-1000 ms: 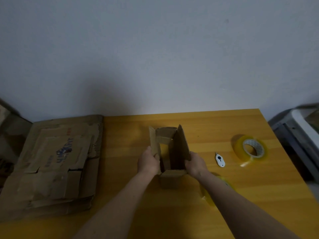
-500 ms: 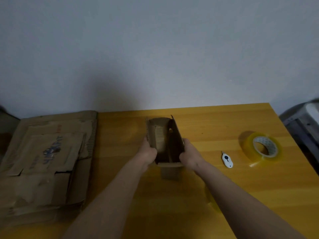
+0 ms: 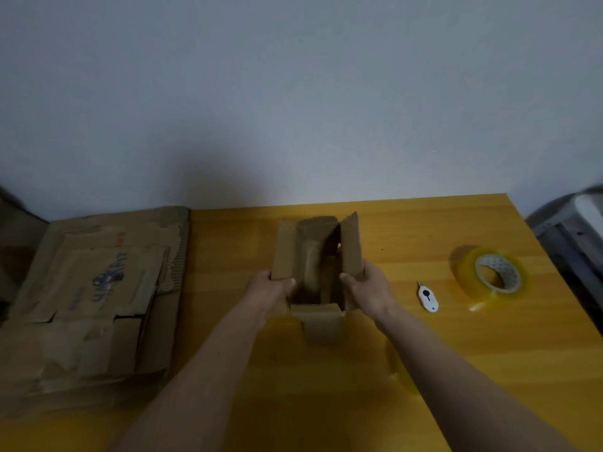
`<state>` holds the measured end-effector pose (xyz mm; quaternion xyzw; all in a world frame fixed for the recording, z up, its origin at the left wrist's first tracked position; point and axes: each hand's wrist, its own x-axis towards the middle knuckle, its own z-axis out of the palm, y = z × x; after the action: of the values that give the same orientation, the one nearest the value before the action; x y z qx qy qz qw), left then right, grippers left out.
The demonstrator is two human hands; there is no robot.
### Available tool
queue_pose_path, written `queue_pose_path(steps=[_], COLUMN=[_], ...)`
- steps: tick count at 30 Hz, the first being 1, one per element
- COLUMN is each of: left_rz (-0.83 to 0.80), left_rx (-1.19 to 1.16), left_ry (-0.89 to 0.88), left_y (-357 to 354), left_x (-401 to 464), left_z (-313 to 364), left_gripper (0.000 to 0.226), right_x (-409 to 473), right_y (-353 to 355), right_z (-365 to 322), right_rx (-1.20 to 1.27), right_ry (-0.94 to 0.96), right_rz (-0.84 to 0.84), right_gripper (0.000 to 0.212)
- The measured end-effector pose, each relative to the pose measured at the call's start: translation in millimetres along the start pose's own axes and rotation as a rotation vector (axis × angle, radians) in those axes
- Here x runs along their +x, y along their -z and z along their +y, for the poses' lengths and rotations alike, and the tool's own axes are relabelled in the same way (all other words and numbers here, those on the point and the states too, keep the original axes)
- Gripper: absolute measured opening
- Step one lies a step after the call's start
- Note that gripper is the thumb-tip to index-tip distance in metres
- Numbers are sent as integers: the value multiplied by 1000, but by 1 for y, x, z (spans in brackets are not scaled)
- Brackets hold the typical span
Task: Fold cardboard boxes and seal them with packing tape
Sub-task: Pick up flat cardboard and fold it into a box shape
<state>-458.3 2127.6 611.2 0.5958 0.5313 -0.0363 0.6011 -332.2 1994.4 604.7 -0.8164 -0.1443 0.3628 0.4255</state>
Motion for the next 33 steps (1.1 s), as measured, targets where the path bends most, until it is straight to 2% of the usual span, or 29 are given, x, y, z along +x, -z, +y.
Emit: queue_pose_path(steps=[2, 6, 9, 12, 16, 23, 25, 27, 29, 30, 31, 33], left_rz=[76, 178, 141, 101, 189, 197, 173, 130, -20, -115, -206, -373], left_rx=[-105, -47, -87, -31, -54, -26, -40, -87, -132, -167, -223, -367], left_ry=[-55, -251, -336, -403, -439, -508, -521, -520, -477, -439, -395, -321], left_y=[-3, -15, -17, -13, -13, -2, 4, 5, 1, -1, -3, -3], left_x=[8, 32, 49, 64, 64, 6, -13, -32, -47, -54, -55, -46], left_z=[-5, -7, -6, -11, -27, -61, -65, -72, -88, -99, -111, -132], left_gripper=[26, 17, 18, 19, 63, 67, 63, 47, 25, 21, 24, 51], right_x=[5, 23, 31, 36, 24, -51, -67, -80, -87, -90, -93, -97], right_y=[4, 8, 5, 3, -3, -12, -12, -13, -17, -21, -24, -30], right_z=[2, 7, 14, 24, 35, 60, 62, 71, 87, 96, 104, 111], right_rx=[6, 113, 160, 149, 299, 510, 488, 445, 370, 361, 372, 401], right_ry=[0, 32, 109, 182, 215, 211, 247, 271, 239, 212, 192, 200], right_rz=[3, 46, 124, 193, 162, 181, 180, 174, 160, 144, 129, 123], right_gripper=[37, 31, 22, 28, 27, 28, 27, 26, 32, 35, 36, 34])
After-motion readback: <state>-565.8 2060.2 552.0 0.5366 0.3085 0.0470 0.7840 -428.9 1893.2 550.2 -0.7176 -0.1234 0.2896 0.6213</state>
